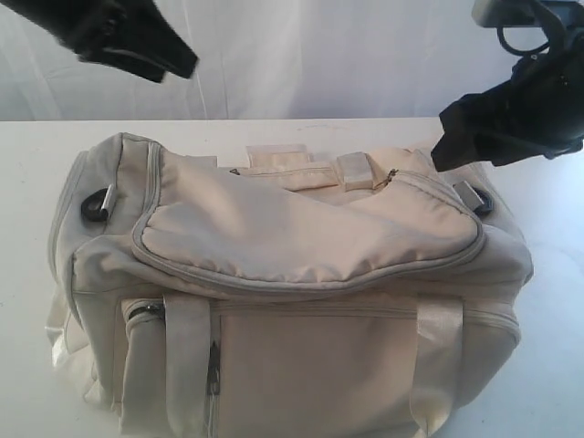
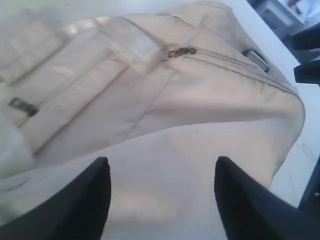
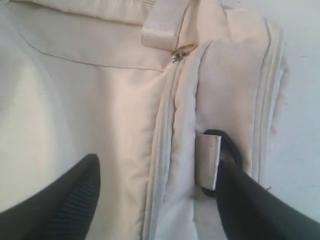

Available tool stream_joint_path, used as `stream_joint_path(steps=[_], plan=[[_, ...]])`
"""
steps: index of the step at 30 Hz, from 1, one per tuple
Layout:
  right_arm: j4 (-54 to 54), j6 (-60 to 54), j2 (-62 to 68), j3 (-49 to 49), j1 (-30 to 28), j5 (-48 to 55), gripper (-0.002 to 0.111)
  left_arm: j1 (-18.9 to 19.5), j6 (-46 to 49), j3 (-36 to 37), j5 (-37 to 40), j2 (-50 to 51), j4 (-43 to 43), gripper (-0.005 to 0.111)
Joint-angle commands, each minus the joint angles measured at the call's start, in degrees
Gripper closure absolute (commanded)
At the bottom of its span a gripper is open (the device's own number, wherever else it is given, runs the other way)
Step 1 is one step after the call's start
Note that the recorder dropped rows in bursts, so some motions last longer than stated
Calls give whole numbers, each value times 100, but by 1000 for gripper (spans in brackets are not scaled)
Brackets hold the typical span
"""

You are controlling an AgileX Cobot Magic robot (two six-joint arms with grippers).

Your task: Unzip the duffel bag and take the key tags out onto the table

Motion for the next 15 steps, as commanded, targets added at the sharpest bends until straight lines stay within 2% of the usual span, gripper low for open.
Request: stream_joint_path(steps=[1,9,15], plan=[[13,-65,-50,-132,-2,337,46,-589,128,-475,-221,971,-457,44],[-361,58,-50,-154,-2,647,46,-1381,-65,-2367,-740,2973,-585,44],[-416,58,-50,-154,-2,647,46,-1513,-96,-3031,-832,3836,-632,44]])
